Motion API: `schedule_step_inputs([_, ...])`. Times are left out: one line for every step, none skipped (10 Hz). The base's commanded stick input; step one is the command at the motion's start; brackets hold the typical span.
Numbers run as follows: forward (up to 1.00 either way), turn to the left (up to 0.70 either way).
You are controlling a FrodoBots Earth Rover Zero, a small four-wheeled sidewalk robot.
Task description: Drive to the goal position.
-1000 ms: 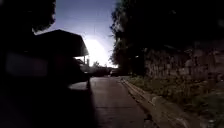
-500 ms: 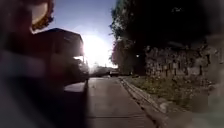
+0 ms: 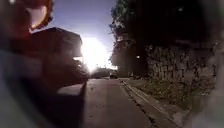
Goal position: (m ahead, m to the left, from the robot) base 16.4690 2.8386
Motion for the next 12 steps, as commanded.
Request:
schedule_step_inputs([0.85,0.00])
schedule_step_inputs([0.85,0.00])
schedule_step_inputs([0.85,0.00])
schedule_step_inputs([0.85,0.00])
schedule_step_inputs([0.85,0.00])
schedule_step_inputs([0.85,0.00])
schedule_step_inputs([0.85,0.00])
schedule_step_inputs([0.85,0.00])
schedule_step_inputs([0.85,0.09])
schedule_step_inputs([0.85,0.09])
schedule_step_inputs([0.85,0.02])
schedule_step_inputs([0.85,0.00])
